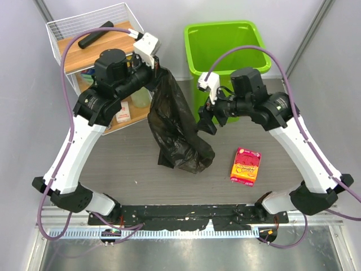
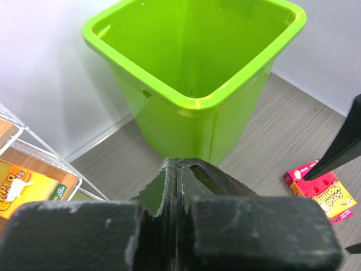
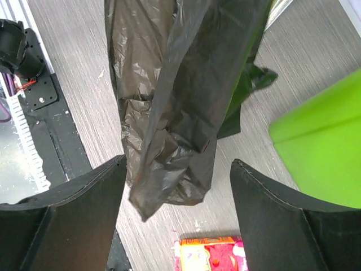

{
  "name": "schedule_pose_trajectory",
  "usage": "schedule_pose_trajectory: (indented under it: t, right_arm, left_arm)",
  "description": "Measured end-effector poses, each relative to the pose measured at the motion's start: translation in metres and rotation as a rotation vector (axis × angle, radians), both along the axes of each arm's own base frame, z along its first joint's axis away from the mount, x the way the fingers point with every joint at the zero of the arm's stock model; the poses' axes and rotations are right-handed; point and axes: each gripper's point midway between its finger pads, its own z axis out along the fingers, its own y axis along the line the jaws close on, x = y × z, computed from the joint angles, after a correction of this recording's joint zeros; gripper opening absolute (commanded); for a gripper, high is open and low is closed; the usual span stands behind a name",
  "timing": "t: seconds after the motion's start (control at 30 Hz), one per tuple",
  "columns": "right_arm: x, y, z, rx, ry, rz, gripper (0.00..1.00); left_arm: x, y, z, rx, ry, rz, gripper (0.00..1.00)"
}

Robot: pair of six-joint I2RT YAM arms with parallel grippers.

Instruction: Put the trash bags into the trash bin

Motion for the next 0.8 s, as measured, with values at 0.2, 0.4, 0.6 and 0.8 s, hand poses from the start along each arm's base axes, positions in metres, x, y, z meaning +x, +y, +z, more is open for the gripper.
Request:
schedule_pose_trajectory:
  t: [0.2, 0.4, 0.6, 0.8]
  right_arm:
    - [0.017, 0.020, -0.016, -0.008, -0.004, -0.013, 0.79]
    - [0.020, 0.031, -0.030, 0.017, 0.040, -0.015, 0.79]
    - [0.014, 0.046, -0.033, 0.072, 0.086, 0.009, 0.79]
    - [0.002, 0.060, -0.029, 0.101, 0.099, 0.049, 0.77]
  left_arm:
    - [0.005, -0.005, -0.011, 0.021, 0.026, 0.012, 0.00]
    - [0.009, -0.002, -0.008, 0.023, 0.018, 0.040, 0.00]
    - [0.018, -0.006, -0.007, 0.030, 0.015, 0.078, 0.00]
    - [0.031, -0.011, -0.016, 0.055, 0.029, 0.131, 0.00]
